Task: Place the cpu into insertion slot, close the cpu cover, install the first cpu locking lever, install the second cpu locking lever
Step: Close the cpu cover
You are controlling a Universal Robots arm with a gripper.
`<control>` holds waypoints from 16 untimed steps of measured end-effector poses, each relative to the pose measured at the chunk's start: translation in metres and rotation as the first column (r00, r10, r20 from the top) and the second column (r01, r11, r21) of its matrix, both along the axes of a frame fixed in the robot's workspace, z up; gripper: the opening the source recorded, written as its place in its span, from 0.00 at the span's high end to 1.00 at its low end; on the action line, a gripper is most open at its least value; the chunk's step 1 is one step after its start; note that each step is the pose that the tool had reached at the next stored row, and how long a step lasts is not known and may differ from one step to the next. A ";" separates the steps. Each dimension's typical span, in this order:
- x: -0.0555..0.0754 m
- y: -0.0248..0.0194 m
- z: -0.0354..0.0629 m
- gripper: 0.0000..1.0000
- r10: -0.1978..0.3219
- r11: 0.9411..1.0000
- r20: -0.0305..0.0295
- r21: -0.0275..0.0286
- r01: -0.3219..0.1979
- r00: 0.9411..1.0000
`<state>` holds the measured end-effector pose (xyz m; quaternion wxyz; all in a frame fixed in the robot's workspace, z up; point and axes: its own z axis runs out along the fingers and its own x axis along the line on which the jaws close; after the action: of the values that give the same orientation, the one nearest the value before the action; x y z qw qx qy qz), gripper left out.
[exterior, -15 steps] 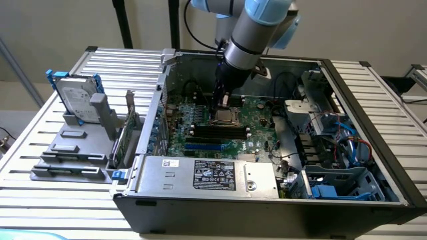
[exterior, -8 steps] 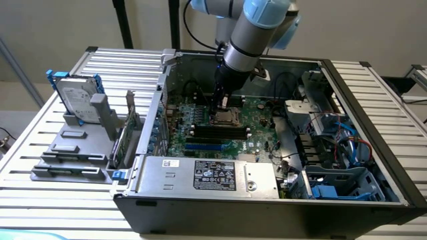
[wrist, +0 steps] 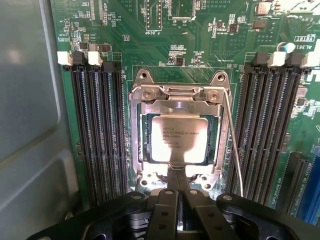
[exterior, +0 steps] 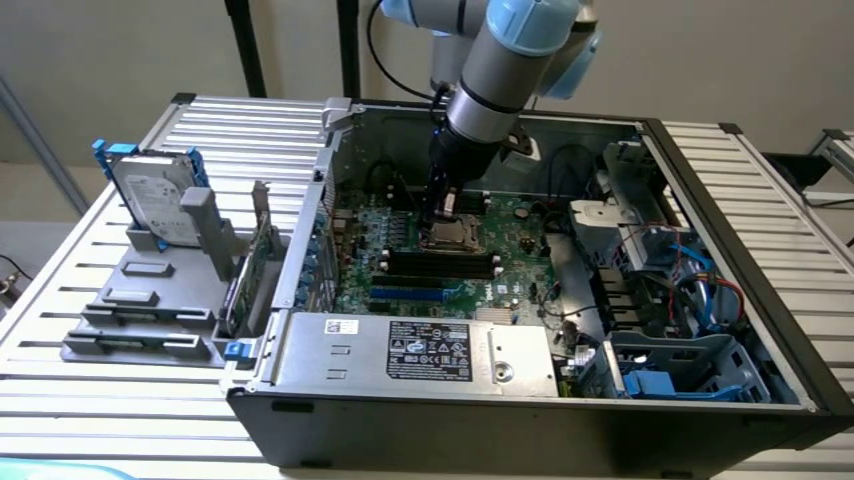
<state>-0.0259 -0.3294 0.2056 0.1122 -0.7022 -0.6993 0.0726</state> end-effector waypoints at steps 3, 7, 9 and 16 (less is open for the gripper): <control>-0.001 -0.0030 0.0092 0.89 0.000 1.000 -0.001 0.000 0.000 1.000; -0.007 -0.0094 0.0160 0.89 0.000 1.000 -0.001 0.000 0.000 1.000; -0.011 -0.0124 0.0188 0.89 0.000 1.000 -0.001 0.000 0.000 1.000; -0.019 -0.0171 0.0302 0.89 0.000 1.000 -0.001 0.000 0.000 1.000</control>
<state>-0.0452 -0.3465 0.2358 0.1125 -0.7021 -0.6994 0.0728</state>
